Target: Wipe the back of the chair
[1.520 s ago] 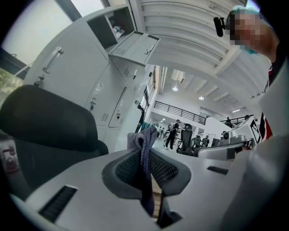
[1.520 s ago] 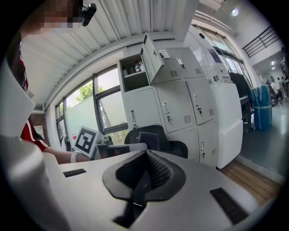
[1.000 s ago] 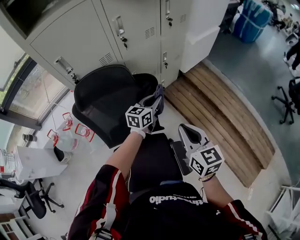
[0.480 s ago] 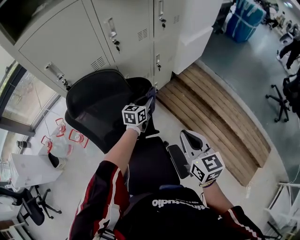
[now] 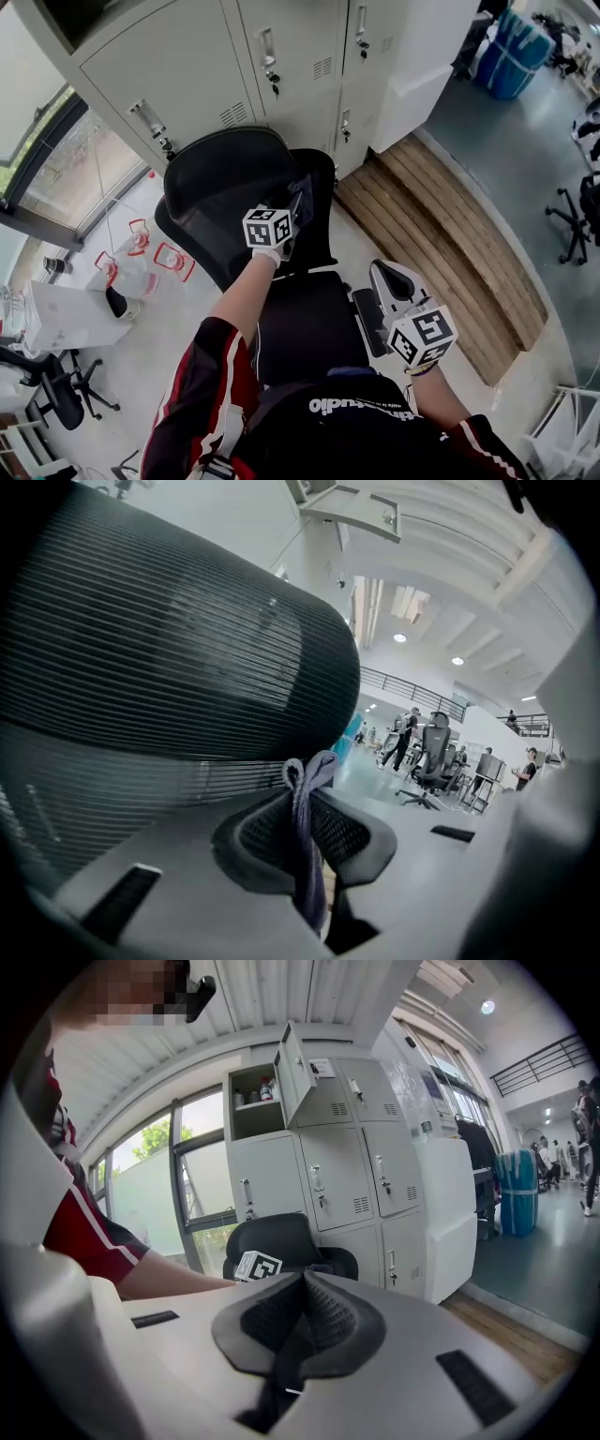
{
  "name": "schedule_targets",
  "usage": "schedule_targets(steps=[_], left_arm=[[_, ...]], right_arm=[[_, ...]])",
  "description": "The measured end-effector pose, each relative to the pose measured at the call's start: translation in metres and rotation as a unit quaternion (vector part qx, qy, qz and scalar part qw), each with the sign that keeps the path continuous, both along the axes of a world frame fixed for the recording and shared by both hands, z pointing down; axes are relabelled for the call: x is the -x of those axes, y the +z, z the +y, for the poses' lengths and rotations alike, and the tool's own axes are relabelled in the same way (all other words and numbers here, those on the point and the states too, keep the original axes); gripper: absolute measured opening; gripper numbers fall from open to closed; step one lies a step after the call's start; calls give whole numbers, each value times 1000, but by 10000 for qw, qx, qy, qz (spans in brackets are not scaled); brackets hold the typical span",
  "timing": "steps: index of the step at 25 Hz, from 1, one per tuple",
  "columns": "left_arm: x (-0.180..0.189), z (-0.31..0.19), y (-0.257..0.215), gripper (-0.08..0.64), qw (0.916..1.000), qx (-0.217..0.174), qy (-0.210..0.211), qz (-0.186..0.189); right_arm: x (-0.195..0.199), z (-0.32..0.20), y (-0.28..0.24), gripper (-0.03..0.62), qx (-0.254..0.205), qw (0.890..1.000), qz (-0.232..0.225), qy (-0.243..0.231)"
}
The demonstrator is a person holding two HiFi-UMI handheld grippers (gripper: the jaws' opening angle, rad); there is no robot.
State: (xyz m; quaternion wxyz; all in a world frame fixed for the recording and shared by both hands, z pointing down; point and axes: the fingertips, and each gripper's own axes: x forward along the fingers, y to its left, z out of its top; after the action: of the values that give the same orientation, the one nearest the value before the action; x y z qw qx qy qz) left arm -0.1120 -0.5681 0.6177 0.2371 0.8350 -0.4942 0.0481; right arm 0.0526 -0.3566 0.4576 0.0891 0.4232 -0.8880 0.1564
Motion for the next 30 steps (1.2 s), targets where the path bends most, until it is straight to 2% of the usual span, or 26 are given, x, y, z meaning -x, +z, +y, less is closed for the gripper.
schedule_targets(steps=[6,12,20,30], left_arm=[[63,22,1,57,9992,17,-388,-101],[141,48,-2,57,9960,27,-838,-298],[262,99,1,57,9860,102,-1595,-473],[368,150,5,57,9755,-19,-1988,-944]], right_arm=[[34,15,-4,14,-16,9998,28,-215],[72,30,-8,14,7,9992,-6,-405],[132,60,-10,14,36,9974,47,-719],[176,102,-7,14,4,9958,247,-883]])
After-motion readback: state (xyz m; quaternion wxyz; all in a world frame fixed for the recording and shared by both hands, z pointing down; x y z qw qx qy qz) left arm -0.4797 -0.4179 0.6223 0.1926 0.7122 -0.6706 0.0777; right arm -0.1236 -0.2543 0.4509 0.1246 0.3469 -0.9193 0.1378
